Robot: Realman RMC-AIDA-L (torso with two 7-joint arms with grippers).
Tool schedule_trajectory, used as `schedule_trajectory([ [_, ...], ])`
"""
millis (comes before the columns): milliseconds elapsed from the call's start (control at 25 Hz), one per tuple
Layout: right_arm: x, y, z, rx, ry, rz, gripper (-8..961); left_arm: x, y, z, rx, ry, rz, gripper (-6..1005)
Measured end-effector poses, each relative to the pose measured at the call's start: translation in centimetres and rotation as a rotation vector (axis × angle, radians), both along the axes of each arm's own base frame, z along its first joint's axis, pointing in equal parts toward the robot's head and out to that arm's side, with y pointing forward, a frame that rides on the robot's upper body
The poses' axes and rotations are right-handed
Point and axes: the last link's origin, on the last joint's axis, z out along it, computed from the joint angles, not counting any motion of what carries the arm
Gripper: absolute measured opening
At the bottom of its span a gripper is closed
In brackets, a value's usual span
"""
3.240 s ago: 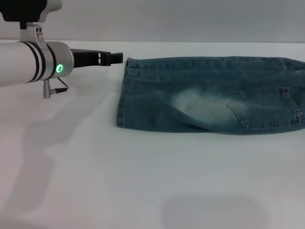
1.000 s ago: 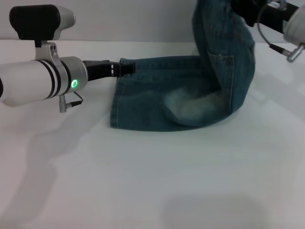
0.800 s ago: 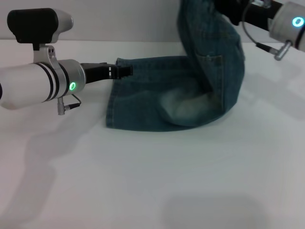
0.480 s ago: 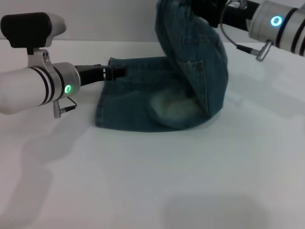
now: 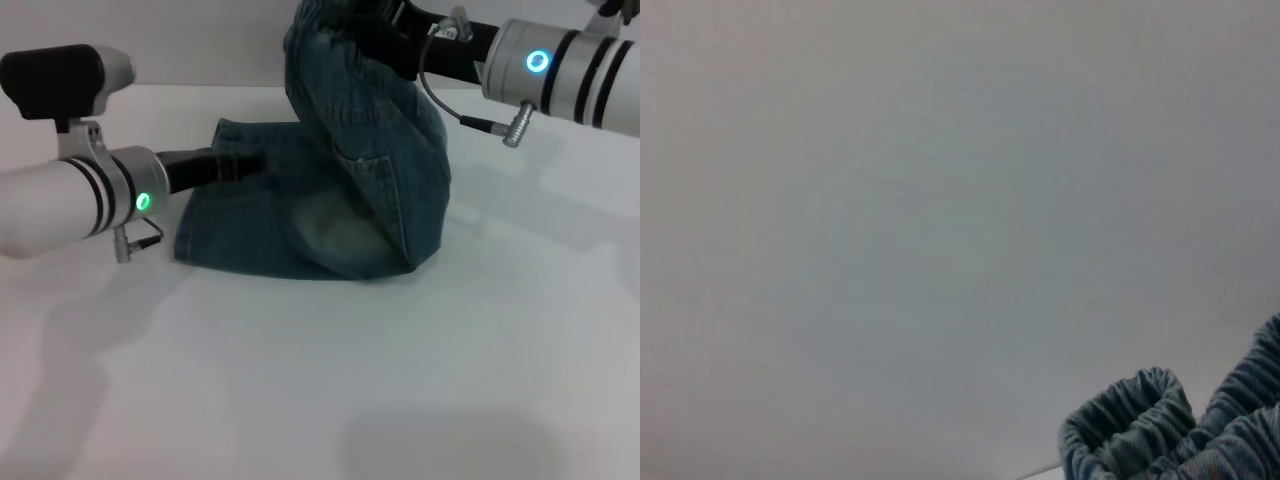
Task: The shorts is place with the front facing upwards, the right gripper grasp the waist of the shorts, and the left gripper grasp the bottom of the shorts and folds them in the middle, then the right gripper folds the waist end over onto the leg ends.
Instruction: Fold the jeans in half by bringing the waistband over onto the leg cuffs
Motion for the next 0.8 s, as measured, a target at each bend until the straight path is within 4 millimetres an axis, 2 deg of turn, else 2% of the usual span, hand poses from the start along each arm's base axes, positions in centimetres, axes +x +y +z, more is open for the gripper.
schedule_trajectory([
  [360,-1.1,-0.4,-1.5,-0.052,-0.041,0.04,154,0.3,-0.2,-0.5,-0.001,-0.001,-0.014,798],
  [680,-1.2,-0.3,-1.7,-0.052,-0.048,0.036,155,0.6,-0.7,-1.2,-0.017,-0.001,-0.023,798],
  [800,-1.3,-0.2,-1.7,-0.051,-0.053,0.04,155,0.4,-0.6,-0.9,0.004,-0.002,-0.023,798],
])
